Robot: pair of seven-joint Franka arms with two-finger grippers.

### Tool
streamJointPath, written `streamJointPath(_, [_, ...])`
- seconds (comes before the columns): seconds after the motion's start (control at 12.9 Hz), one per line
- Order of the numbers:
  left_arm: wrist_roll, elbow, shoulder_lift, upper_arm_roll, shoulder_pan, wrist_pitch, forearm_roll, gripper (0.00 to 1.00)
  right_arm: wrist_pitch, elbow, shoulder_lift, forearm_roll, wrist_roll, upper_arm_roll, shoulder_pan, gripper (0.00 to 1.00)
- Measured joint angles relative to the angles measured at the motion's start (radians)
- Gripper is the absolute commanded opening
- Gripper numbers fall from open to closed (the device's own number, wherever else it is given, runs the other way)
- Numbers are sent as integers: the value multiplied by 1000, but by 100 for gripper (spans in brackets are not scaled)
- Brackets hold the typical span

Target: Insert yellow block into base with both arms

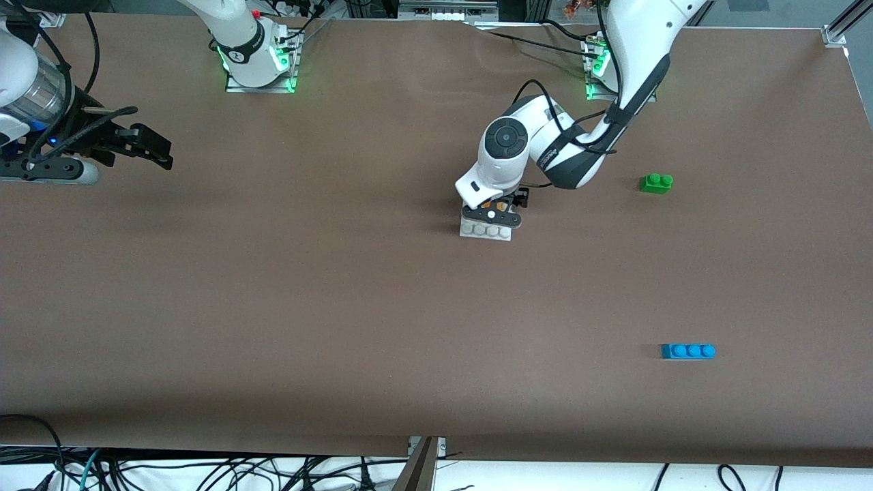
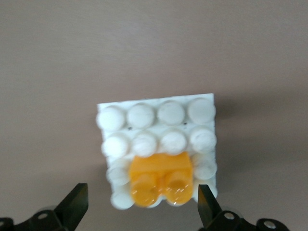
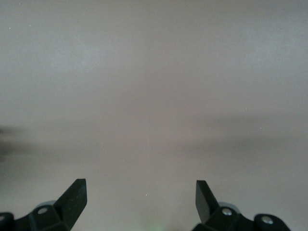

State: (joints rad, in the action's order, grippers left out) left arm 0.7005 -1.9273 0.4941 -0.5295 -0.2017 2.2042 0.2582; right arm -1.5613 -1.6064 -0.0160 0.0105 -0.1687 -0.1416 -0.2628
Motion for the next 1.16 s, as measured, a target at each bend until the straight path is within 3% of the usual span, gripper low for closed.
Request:
streamJointPath(0.23, [-9, 44, -120, -1, 53, -149, -14, 100, 0, 0, 0, 0, 0, 0, 0, 100])
streamJointPath(0.46, [-111, 126, -215, 2, 155, -275, -104, 100, 0, 0, 0, 0, 0, -1, 0, 100])
streamJointPath(0.85, [-406, 376, -229, 13, 361, -503, -123, 100, 0, 0, -1, 0, 0, -2, 0, 100])
streamJointPath(1.01, [-461, 430, -242, 90, 371, -531, -126, 100, 0, 0, -1, 0, 0, -2, 0, 100])
streamJointPath(1.16, [-487, 439, -284, 248, 277, -539, -170, 100, 0, 0, -1, 0, 0, -2, 0, 100])
